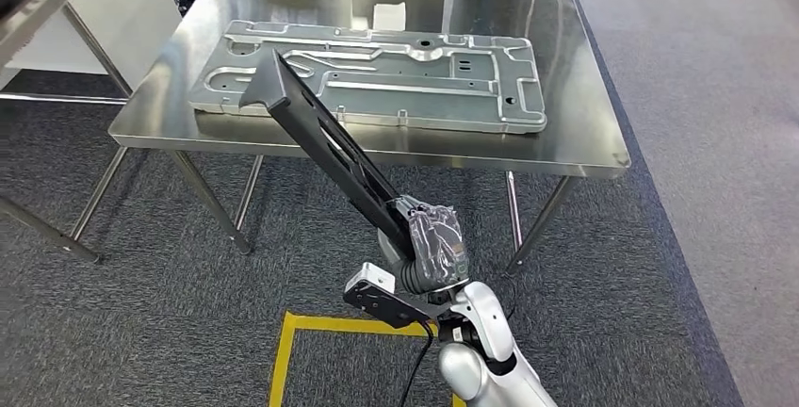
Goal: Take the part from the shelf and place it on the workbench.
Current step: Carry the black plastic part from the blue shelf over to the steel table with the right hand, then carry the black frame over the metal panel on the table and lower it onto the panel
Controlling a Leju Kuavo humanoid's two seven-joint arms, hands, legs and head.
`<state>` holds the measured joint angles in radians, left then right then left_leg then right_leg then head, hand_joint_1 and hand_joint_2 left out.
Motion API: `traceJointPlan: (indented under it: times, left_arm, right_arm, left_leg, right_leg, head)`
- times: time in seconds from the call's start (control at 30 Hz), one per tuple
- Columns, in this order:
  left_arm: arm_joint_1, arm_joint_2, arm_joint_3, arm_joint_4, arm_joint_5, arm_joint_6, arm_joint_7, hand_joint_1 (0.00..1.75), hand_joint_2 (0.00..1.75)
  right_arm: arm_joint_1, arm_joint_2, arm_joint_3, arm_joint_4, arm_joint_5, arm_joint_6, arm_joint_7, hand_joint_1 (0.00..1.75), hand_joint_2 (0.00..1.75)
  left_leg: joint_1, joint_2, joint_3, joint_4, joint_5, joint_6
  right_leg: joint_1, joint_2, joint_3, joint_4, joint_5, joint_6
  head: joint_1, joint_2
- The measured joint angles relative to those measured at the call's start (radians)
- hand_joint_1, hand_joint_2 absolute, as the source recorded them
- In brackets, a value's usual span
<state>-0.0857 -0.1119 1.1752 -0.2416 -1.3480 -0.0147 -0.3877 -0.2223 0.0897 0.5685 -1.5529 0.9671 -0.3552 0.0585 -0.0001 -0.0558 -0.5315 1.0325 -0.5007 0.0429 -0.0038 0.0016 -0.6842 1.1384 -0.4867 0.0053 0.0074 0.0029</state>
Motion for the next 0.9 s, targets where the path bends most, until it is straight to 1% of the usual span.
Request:
traceJointPlan:
  times: [0.03, 0.07, 0.1, 0.13, 0.17, 0.2, 0.23, 0.27, 0.33, 0.37, 0.4, 0.43, 0.47, 0.5, 0.53, 0.57, 0.6, 0.63, 0.67, 0.7, 0.73, 0.77, 0.8, 0.83, 0.87, 0.9]
  left_arm:
    - [0.001, -0.002, 0.000, 0.001, 0.000, 0.000, 0.000, 0.00, 0.00]
    - [0.001, -0.003, 0.000, 0.003, -0.001, 0.000, 0.001, 0.00, 0.00]
    - [0.002, -0.004, 0.000, 0.004, -0.001, 0.000, 0.002, 0.00, 0.00]
    - [0.002, -0.004, 0.000, 0.004, -0.001, 0.000, 0.003, 0.00, 0.00]
    - [0.002, -0.004, 0.000, 0.004, -0.001, 0.000, 0.004, 0.00, 0.00]
    - [0.001, -0.003, 0.000, 0.004, -0.002, 0.000, 0.005, 0.00, 0.00]
    - [-0.001, -0.003, 0.000, 0.004, -0.002, 0.000, 0.005, 0.00, 0.00]
    - [-0.004, -0.002, 0.000, 0.004, -0.003, 0.000, 0.005, 0.00, 0.00]
    - [-0.008, -0.003, 0.000, 0.004, -0.004, -0.001, 0.006, 0.00, 0.00]
    - [-0.009, -0.003, 0.000, 0.004, -0.004, -0.002, 0.007, 0.00, 0.00]
    - [-0.008, -0.003, -0.001, 0.004, -0.005, -0.002, 0.009, 0.00, 0.00]
    - [-0.007, -0.003, -0.001, 0.004, -0.005, -0.002, 0.010, 0.00, 0.00]
    - [-0.007, -0.003, -0.001, 0.004, -0.006, -0.002, 0.012, 0.00, 0.00]
    - [-0.006, -0.003, -0.001, 0.004, -0.006, -0.002, 0.013, 0.00, 0.00]
    - [-0.006, -0.002, -0.001, 0.004, -0.007, -0.002, 0.014, 0.00, 0.00]
    - [-0.007, -0.002, -0.002, 0.005, -0.007, -0.003, 0.014, 0.00, 0.00]
    - [-0.007, -0.002, -0.002, 0.005, -0.007, -0.004, 0.015, 0.00, 0.00]
    - [-0.007, -0.002, -0.002, 0.005, -0.008, -0.005, 0.016, 0.00, 0.00]
    - [-0.007, -0.002, -0.002, 0.005, -0.008, -0.006, 0.016, 0.00, 0.00]
    - [-0.007, -0.003, -0.002, 0.005, -0.009, -0.007, 0.017, 0.00, 0.00]
    - [-0.007, -0.003, -0.003, 0.005, -0.011, -0.008, 0.017, 0.00, 0.00]
    - [-0.008, -0.004, -0.003, 0.005, -0.012, -0.008, 0.017, 0.00, 0.00]
    - [-0.009, -0.004, -0.003, 0.005, -0.012, -0.009, 0.016, 0.00, 0.00]
    - [-0.011, -0.004, -0.003, 0.005, -0.013, -0.009, 0.017, 0.00, 0.00]
    - [-0.012, -0.004, -0.003, 0.005, -0.014, -0.010, 0.016, 0.00, 0.00]
    - [-0.012, -0.004, -0.003, 0.005, -0.014, -0.010, 0.016, 0.00, 0.00]
  right_arm:
    - [-0.001, 0.000, -0.002, 0.001, -0.004, 0.002, 0.003, 1.75, 1.75]
    - [-0.003, 0.001, -0.004, 0.001, -0.004, 0.003, 0.007, 1.75, 1.75]
    - [-0.006, 0.002, -0.007, 0.002, 0.000, 0.004, 0.014, 1.75, 1.75]
    - [-0.011, 0.003, -0.009, 0.001, 0.005, 0.005, 0.022, 1.75, 1.75]
    - [-0.017, 0.004, -0.011, 0.001, 0.012, 0.005, 0.030, 1.75, 1.75]
    - [-0.024, 0.006, -0.013, 0.000, 0.019, 0.005, 0.037, 1.75, 1.75]
    - [-0.033, 0.007, -0.014, -0.001, 0.028, 0.006, 0.042, 1.75, 1.75]
    - [-0.042, 0.008, -0.015, -0.001, 0.041, 0.009, 0.048, 1.75, 1.75]
    - [-0.063, 0.008, -0.015, -0.001, 0.075, 0.022, 0.064, 1.75, 1.75]
    - [-0.074, 0.007, -0.015, -0.001, 0.092, 0.032, 0.074, 1.75, 1.75]
    - [-0.087, 0.006, -0.015, -0.001, 0.107, 0.044, 0.085, 1.75, 1.75]
    - [-0.102, 0.004, -0.015, -0.001, 0.118, 0.056, 0.094, 1.75, 1.75]
    - [-0.120, 0.001, -0.015, -0.001, 0.127, 0.067, 0.102, 1.75, 1.75]
    - [-0.138, -0.002, -0.015, -0.001, 0.137, 0.076, 0.108, 1.75, 1.75]
    - [-0.156, -0.004, -0.015, -0.001, 0.149, 0.083, 0.113, 1.75, 1.75]
    - [-0.173, -0.007, -0.014, -0.001, 0.163, 0.089, 0.116, 1.75, 1.75]
    - [-0.187, -0.009, -0.014, -0.002, 0.181, 0.093, 0.119, 1.75, 1.75]
    - [-0.201, -0.012, -0.012, -0.004, 0.201, 0.099, 0.123, 1.75, 1.75]
    - [-0.214, -0.014, -0.010, -0.006, 0.221, 0.106, 0.126, 1.75, 1.75]
    - [-0.226, -0.017, -0.008, -0.009, 0.237, 0.112, 0.129, 1.75, 1.75]
    - [-0.239, -0.019, -0.005, -0.012, 0.250, 0.117, 0.131, 1.75, 1.75]
    - [-0.250, -0.021, -0.001, -0.014, 0.258, 0.121, 0.133, 1.75, 1.75]
    - [-0.259, -0.024, 0.002, -0.015, 0.263, 0.123, 0.134, 1.75, 1.75]
    - [-0.265, -0.027, 0.005, -0.016, 0.271, 0.126, 0.135, 1.75, 1.75]
    - [-0.269, -0.030, 0.008, -0.016, 0.284, 0.130, 0.138, 1.75, 1.75]
    - [-0.272, -0.034, 0.013, -0.015, 0.306, 0.138, 0.142, 1.75, 1.75]
  left_leg:
    - [0.000, -0.005, 0.007, 0.000, -0.009, -0.004]
    - [0.001, -0.007, 0.010, -0.001, -0.016, -0.009]
    - [0.001, -0.008, 0.013, 0.000, -0.019, -0.016]
    - [0.002, -0.007, 0.016, -0.001, -0.019, -0.023]
    - [0.002, -0.003, 0.018, 0.004, -0.019, -0.028]
    - [0.001, 0.006, 0.016, 0.021, -0.017, -0.033]
    - [0.002, 0.017, 0.002, 0.053, -0.020, -0.039]
    - [0.004, 0.028, -0.026, 0.103, -0.031, -0.046]
    - [0.012, 0.042, -0.102, 0.214, -0.075, -0.063]
    - [0.016, 0.045, -0.133, 0.248, -0.094, -0.070]
    - [0.020, 0.047, -0.150, 0.253, -0.096, -0.074]
    - [0.022, 0.049, -0.153, 0.225, -0.075, -0.076]
    - [0.023, 0.051, -0.143, 0.170, -0.032, -0.075]
    - [0.023, 0.054, -0.130, 0.104, 0.022, -0.073]
    - [0.021, 0.058, -0.119, 0.048, 0.058, -0.069]
    - [0.017, 0.060, -0.111, 0.012, 0.083, -0.062]
    - [0.014, 0.061, -0.110, -0.003, 0.091, -0.055]
    - [0.011, 0.060, -0.108, -0.004, 0.085, -0.046]
    - [0.012, 0.058, -0.103, -0.007, 0.090, -0.039]
    - [0.013, 0.056, -0.094, -0.012, 0.089, -0.032]
    - [0.014, 0.054, -0.084, -0.016, 0.086, -0.026]
    - [0.015, 0.053, -0.074, -0.021, 0.083, -0.020]
    - [0.014, 0.052, -0.066, -0.023, 0.077, -0.015]
    - [0.013, 0.050, -0.060, -0.023, 0.070, -0.012]
    - [0.011, 0.047, -0.053, -0.023, 0.063, -0.009]
    - [0.008, 0.043, -0.044, -0.022, 0.055, -0.008]
  right_leg:
    - [0.005, 0.003, 0.008, -0.050, 0.037, -0.007]
    - [0.009, 0.006, 0.012, -0.080, 0.063, -0.014]
    - [0.012, 0.008, 0.014, -0.094, 0.068, -0.019]
    - [0.013, 0.009, 0.020, -0.101, 0.064, -0.024]
    - [0.011, 0.009, 0.031, -0.109, 0.066, -0.029]
    - [0.009, 0.009, 0.045, -0.118, 0.062, -0.035]
    - [0.005, 0.007, 0.060, -0.126, 0.058, -0.039]
    - [0.002, 0.005, 0.073, -0.132, 0.053, -0.041]
    - [0.000, 0.001, 0.093, -0.135, 0.037, -0.043]
    - [-0.001, 0.000, 0.103, -0.135, 0.029, -0.042]
    - [-0.002, 0.000, 0.114, -0.134, 0.019, -0.040]
    - [-0.003, 0.000, 0.126, -0.134, 0.010, -0.037]
    - [-0.005, 0.000, 0.140, -0.134, 0.000, -0.033]
    - [-0.006, -0.001, 0.151, -0.133, -0.010, -0.028]
    - [-0.007, -0.002, 0.159, -0.133, -0.018, -0.022]
    - [-0.007, -0.002, 0.163, -0.133, -0.025, -0.016]
    - [-0.007, -0.003, 0.165, -0.133, -0.029, -0.009]
    - [-0.006, -0.003, 0.167, -0.133, -0.031, -0.003]
    - [-0.006, -0.003, 0.167, -0.130, -0.032, 0.003]
    - [-0.007, -0.003, 0.163, -0.114, -0.031, 0.008]
    - [-0.008, -0.003, 0.147, -0.082, -0.035, 0.012]
    - [-0.009, -0.003, 0.117, -0.030, -0.045, 0.015]
    - [-0.009, -0.002, 0.077, 0.034, -0.064, 0.018]
    - [-0.009, -0.002, 0.031, 0.096, -0.090, 0.019]
    - [-0.009, -0.002, -0.007, 0.140, -0.109, 0.019]
    - [-0.009, -0.002, -0.033, 0.156, -0.113, 0.017]
  head:
    - [0.000, 0.000]
    - [0.000, 0.000]
    - [0.000, 0.000]
    - [0.001, 0.000]
    - [0.001, 0.000]
    - [0.000, 0.000]
    - [-0.003, 0.000]
    - [-0.005, 0.000]
    - [-0.009, 0.000]
    - [-0.009, 0.000]
    - [-0.009, 0.000]
    - [-0.009, 0.000]
    - [-0.009, 0.000]
    - [-0.009, 0.000]
    - [-0.010, 0.000]
    - [-0.010, 0.000]
    - [-0.011, 0.000]
    - [-0.011, 0.000]
    - [-0.011, 0.000]
    - [-0.011, 0.000]
    - [-0.009, 0.000]
    - [-0.009, 0.000]
    - [-0.008, 0.000]
    - [-0.007, 0.000]
    - [-0.007, 0.000]
    - [-0.007, 0.000]
